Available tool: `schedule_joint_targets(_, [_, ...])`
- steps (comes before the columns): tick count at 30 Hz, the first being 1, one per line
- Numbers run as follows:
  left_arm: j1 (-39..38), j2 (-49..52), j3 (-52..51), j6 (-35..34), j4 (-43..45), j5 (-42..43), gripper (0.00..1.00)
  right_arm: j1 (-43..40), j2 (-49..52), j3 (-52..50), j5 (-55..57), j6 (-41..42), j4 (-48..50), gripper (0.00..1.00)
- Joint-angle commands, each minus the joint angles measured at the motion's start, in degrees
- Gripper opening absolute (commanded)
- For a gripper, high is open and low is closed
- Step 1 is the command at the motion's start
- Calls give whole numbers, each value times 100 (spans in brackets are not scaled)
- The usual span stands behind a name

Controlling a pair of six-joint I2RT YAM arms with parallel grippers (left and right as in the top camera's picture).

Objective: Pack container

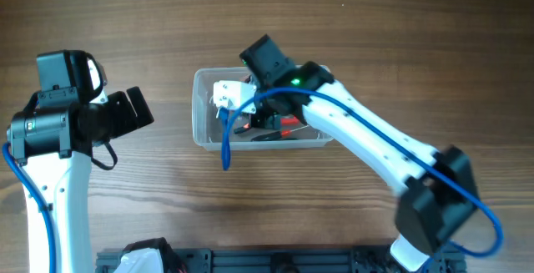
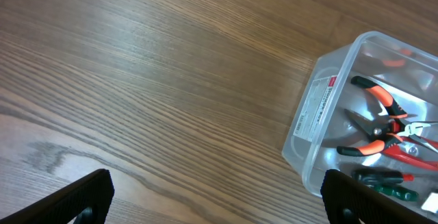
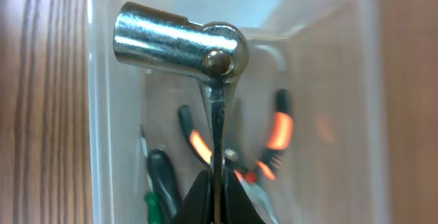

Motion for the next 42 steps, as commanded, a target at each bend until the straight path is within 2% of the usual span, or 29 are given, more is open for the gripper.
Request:
schedule_joint_targets(1, [31, 24, 46, -96, -2, 9, 100, 0, 446, 2, -636, -168, 17, 4])
schedule_joint_targets(15, [31, 24, 46, -96, -2, 9, 100, -2, 1108, -15, -352, 72, 13, 6])
schedule_joint_targets(21, [31, 24, 46, -96, 0, 9, 100, -2, 1108, -15, -315, 142, 9, 18])
schedule_joint_targets(27, [31, 22, 46, -96, -2, 9, 100, -4, 1108, -13, -254, 323, 26, 24])
schedule_joint_targets(33, [31, 22, 46, -96, 22, 7, 100, -44, 769, 229, 872, 1941, 249, 29])
schedule_joint_targets(35, [31, 22, 46, -96, 50, 9, 100, -140, 525, 398, 997, 2321, 234, 34])
schedule_joint_targets(38, [31, 22, 46, -96, 94, 9, 100, -442, -13, 743, 1069, 3045, 199, 52])
schedule_joint_targets(41, [28, 22, 46, -96, 138, 37, 100, -1069, -721, 984, 1040, 3504, 238, 62])
schedule_joint_targets(42, [20, 22, 46, -96, 173, 81, 100, -1294, -916, 988, 1023, 3523, 271, 69])
